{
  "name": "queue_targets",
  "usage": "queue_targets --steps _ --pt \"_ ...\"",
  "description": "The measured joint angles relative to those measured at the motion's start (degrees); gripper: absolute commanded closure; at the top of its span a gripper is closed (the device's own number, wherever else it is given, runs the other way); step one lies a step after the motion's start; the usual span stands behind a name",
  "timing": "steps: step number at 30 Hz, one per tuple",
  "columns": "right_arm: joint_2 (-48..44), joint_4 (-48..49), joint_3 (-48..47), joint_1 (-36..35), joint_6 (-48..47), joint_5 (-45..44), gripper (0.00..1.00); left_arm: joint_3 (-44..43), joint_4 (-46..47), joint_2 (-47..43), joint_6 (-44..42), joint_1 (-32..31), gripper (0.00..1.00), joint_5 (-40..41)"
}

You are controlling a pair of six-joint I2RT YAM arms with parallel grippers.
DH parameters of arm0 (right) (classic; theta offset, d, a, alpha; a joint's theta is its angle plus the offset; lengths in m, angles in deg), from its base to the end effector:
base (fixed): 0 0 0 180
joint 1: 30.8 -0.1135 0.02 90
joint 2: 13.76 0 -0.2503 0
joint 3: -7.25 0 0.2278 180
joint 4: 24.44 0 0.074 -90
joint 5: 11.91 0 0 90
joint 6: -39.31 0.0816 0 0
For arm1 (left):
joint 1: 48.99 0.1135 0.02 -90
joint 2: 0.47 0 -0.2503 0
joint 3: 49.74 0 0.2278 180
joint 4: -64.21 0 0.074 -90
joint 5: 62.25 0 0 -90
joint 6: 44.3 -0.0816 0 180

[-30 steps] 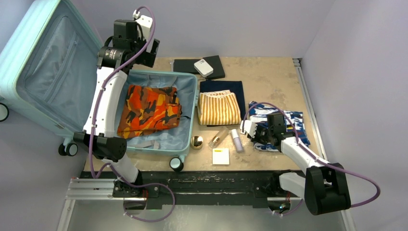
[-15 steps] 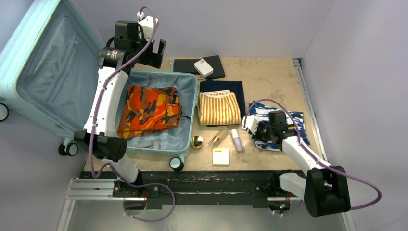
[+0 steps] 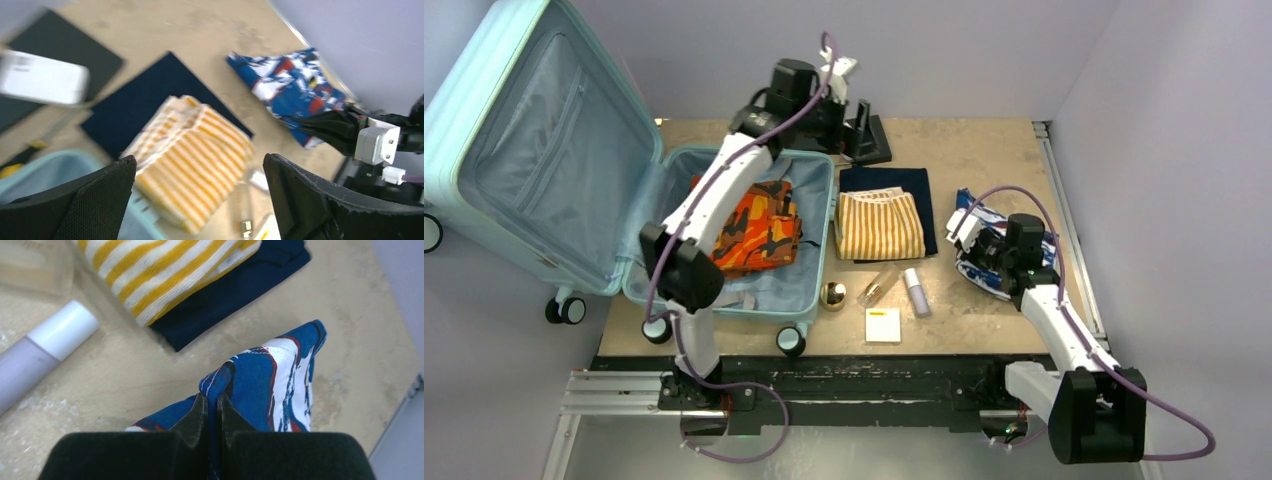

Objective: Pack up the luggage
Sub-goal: Pick up the clothes at the center of the board.

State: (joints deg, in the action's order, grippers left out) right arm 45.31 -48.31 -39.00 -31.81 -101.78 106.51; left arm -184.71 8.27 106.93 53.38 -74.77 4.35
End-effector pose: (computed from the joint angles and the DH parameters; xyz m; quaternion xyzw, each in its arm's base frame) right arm 0.2296 0.0429 0.1906 -0.4794 0.7300 0.0147 0.4869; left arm 0.3711 -0.2152 0.3870 0.2349 0.8142 -0.3112 0.4303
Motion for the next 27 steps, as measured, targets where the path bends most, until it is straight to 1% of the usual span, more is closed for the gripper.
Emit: queue_targets --steps 2,5,11,16,22,27 --pt "-0.76 2.56 0.07 0.07 0.68 0.33 1.0 1.05 3.98 3.76 4.66 -1.38 0.01 -4.59" --pt "-2.03 5.9 0.15 0.07 1.42 1.29 1.0 5.09 10.25 9.57 12.98 -2.73 0.01 -10.54" --pt "-2.16 10.34 0.15 0.07 2.25 5.33 1.0 9.03 20.33 18.38 28.35 -4.98 0.01 -17.79" --pt "-0.57 13.05 0.15 0.04 2.71 7.52 1.0 8.9 31.19 21.62 39.17 -7.1 0.01 -21.35" --pt "0.28 15.65 0.15 -0.9 3.87 9.55 1.0 6.95 38.53 25.16 45.4 -10.1 0.01 -22.32" --pt "0.57 17.33 0.15 -2.75 4.63 10.47 1.0 6.27 40.39 28.11 47.6 -12.41 0.01 -22.4"
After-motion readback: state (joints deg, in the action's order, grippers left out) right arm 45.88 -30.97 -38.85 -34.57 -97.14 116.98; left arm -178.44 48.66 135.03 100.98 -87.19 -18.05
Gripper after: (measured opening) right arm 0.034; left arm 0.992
